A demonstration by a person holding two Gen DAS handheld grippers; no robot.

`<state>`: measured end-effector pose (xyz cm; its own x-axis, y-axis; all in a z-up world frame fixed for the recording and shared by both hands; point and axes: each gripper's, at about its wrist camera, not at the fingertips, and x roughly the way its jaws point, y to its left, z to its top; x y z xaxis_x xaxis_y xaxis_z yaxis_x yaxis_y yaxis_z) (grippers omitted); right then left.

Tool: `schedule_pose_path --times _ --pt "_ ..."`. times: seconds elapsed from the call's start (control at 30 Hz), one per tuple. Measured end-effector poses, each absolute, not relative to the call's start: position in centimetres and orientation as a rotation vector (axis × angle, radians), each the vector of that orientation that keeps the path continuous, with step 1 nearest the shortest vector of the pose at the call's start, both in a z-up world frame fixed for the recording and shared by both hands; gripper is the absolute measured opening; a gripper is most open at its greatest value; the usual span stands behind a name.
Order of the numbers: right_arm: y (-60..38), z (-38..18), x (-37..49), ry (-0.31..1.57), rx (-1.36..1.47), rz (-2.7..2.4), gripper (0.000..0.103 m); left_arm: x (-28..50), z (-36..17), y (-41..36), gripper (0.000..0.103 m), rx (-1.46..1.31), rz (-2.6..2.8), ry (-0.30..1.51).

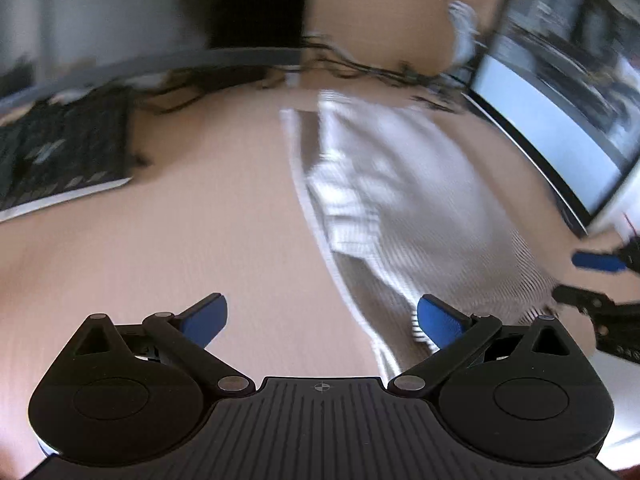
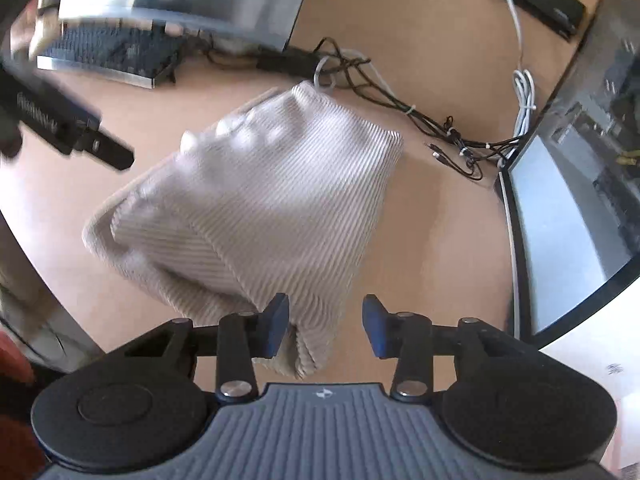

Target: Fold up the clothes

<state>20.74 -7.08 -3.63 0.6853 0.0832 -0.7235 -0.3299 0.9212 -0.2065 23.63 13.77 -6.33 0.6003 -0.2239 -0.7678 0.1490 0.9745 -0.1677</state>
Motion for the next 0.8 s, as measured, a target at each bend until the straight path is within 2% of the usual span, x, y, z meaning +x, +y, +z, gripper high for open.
schedule_pose_path --times 0.1,0.3,0.43,0.5,0.6,0.8 --pt "-6.2 -3.6 21.9 0.739 -0.309 0.277 0.041 23.5 -6.5 13.5 0.103 -0.112 -0.208 0.917" --pt "-5.0 -6.9 22.5 0.747 -0.346 0.336 0.043 23.0 -6.6 10.9 0.103 -0.093 -0.239 0.918" --pt "-6.3 -5.9 22.5 0.756 -0.299 0.369 0.046 22.3 -7.0 10.5 0.103 -0.076 -0.252 0.941" --pt "-6.3 -5.3 21.7 0.731 -0.345 0.409 0.057 22.2 -7.1 10.8 0.103 -0.079 -0.236 0.951" --pt "-5.0 -5.6 20.6 0.692 -0.443 0.476 0.065 22.2 -7.3 11.8 0.103 -0.098 -0.188 0.963" --pt "-1.6 -7.6 20.0 0.628 -0.628 0.525 0.063 21.7 -6.5 12.8 0.103 -0.085 -0.184 0.957"
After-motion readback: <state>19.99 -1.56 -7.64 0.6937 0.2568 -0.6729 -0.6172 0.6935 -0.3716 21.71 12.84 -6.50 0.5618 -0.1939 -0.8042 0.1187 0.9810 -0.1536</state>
